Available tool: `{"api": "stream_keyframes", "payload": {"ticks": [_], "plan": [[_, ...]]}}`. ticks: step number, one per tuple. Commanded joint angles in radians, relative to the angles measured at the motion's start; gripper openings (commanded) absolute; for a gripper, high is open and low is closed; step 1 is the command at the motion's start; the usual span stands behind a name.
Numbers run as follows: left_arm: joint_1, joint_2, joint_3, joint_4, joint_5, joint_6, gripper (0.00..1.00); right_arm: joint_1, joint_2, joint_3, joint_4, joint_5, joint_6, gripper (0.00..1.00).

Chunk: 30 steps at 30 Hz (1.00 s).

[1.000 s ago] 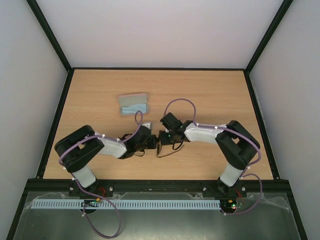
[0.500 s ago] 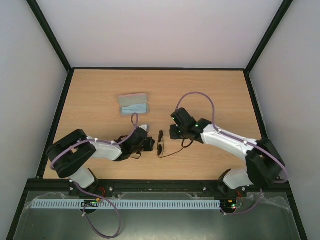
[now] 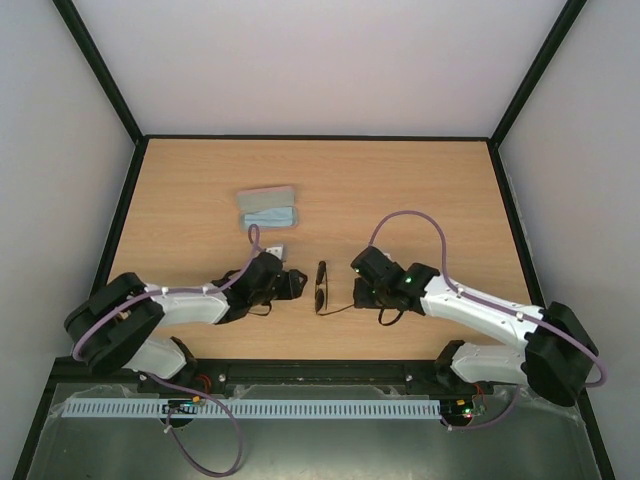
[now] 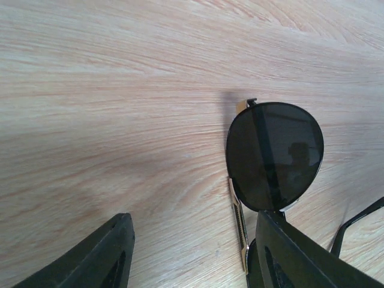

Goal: Organize the sunglasses
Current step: Fold the sunglasses at the center of the board.

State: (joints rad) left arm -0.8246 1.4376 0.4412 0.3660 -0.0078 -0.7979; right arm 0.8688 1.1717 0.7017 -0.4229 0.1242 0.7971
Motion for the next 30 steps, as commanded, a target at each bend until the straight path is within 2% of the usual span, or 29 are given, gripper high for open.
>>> {"api": "stream_keyframes", "payload": {"ticks": [1, 12, 23, 30], "plan": [[0.024, -0.062, -0.025, -0.040, -0.003, 0.026, 0.60, 0.024, 0.055, -0.010, -0.098, 0.101, 0.083, 0.48], [0.040, -0.137, -0.053, -0.070, 0.011, 0.048, 0.60, 0.037, 0.216, 0.040, -0.080, 0.175, 0.108, 0.50], [0.059, -0.192, -0.070, -0.098, 0.022, 0.066, 0.58, 0.035, 0.306, 0.097, -0.046, 0.212, 0.116, 0.51], [0.072, -0.253, -0.086, -0.136, 0.023, 0.071, 0.58, 0.035, 0.315, 0.074, -0.037, 0.205, 0.134, 0.48]]}}
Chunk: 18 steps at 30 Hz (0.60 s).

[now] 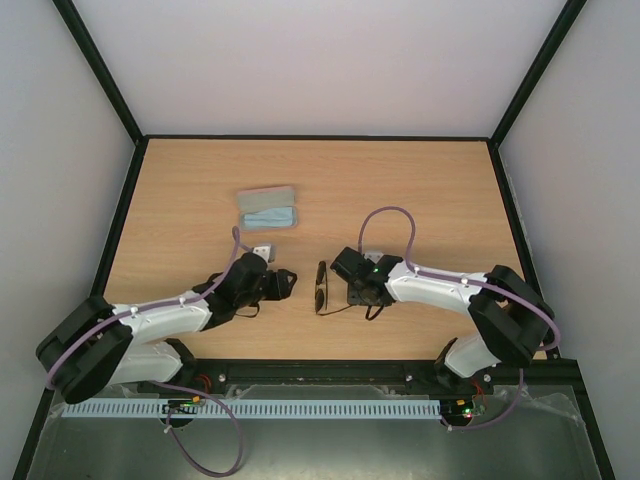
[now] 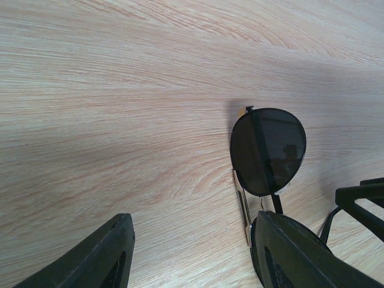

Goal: Organize the sunglasses
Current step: Fold the sunglasses at the center of the board.

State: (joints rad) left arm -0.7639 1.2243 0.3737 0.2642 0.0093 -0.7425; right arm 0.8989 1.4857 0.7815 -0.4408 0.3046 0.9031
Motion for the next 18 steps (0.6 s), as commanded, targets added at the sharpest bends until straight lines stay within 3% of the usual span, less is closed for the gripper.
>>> {"api": "stream_keyframes", "payload": {"ticks": [1, 18], "plan": [[0.013, -0.046, -0.018, -0.038, 0.007, 0.017, 0.58, 0.005, 0.001, -0.009, -0.019, 0.025, 0.029, 0.47], [0.035, -0.085, -0.018, -0.077, 0.015, 0.030, 0.58, 0.006, 0.088, 0.026, -0.001, 0.033, 0.011, 0.24]]}}
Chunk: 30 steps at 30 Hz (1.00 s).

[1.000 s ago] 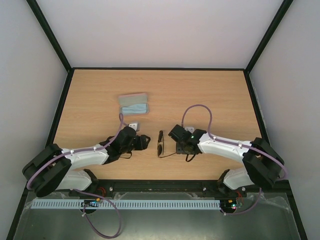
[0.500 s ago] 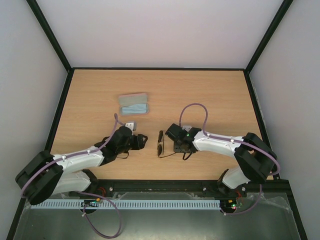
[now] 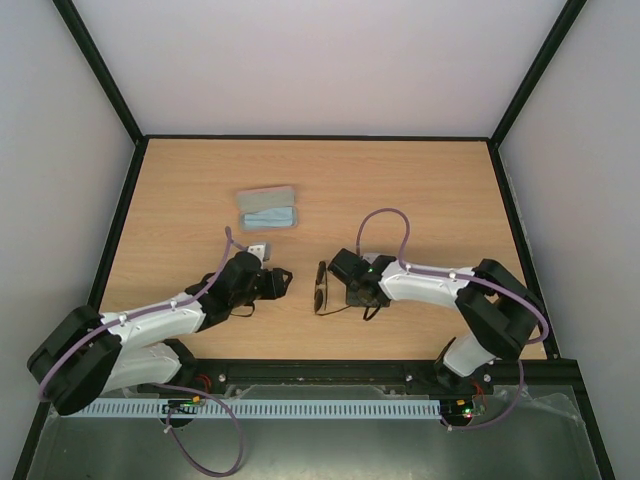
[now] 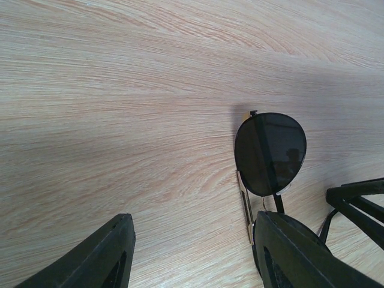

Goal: Organize the sunglasses
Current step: Fold the sunglasses at the center of the board.

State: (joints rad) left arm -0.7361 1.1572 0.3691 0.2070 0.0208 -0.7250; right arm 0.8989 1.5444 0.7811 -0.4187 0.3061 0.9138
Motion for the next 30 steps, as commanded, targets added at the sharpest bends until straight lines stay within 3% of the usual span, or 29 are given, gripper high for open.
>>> {"api": "stream_keyframes", "payload": {"ticks": [1, 14, 23, 30], "plan": [[0.007, -0.019, -0.013, -0.020, 0.004, 0.013, 0.58, 0.006, 0.033, 0.030, -0.025, 0.035, -0.001, 0.22], [0.005, -0.009, -0.040, 0.017, 0.056, -0.004, 0.54, 0.003, 0.090, 0.149, -0.092, 0.116, -0.043, 0.02], [-0.010, -0.243, -0.086, -0.157, 0.069, -0.029, 0.51, -0.011, 0.077, 0.114, -0.068, 0.110, -0.046, 0.01], [-0.155, -0.310, -0.126, -0.194, 0.045, -0.118, 0.40, -0.059, 0.052, 0.082, -0.039, 0.098, -0.059, 0.01]]}}
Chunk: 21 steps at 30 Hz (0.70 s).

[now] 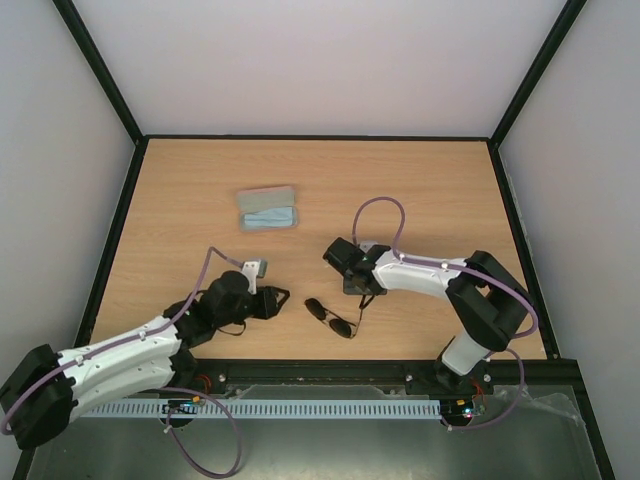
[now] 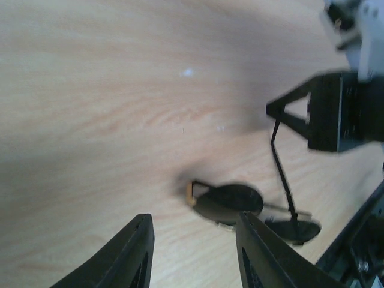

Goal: Organize the sunglasses
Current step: Fold the sunglasses at the center of the board.

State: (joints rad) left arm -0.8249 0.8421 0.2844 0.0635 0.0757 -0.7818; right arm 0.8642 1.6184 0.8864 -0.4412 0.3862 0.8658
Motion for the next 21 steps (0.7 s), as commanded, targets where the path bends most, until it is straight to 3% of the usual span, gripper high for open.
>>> {"api": "stream_keyframes", "payload": {"ticks": [1, 8, 21], "plan": [[-0.086, 0.017, -0.049, -0.035, -0.018, -0.074, 0.39, -0.033, -0.028, -0.026, -0.015, 0.015, -0.013, 0.01], [-0.175, 0.204, -0.041, 0.147, -0.016, -0.113, 0.27, -0.067, -0.059, -0.034, -0.007, 0.009, -0.029, 0.01], [-0.184, 0.645, 0.172, 0.325, -0.005, -0.056, 0.22, -0.074, -0.068, -0.083, 0.065, -0.050, -0.035, 0.01]]}}
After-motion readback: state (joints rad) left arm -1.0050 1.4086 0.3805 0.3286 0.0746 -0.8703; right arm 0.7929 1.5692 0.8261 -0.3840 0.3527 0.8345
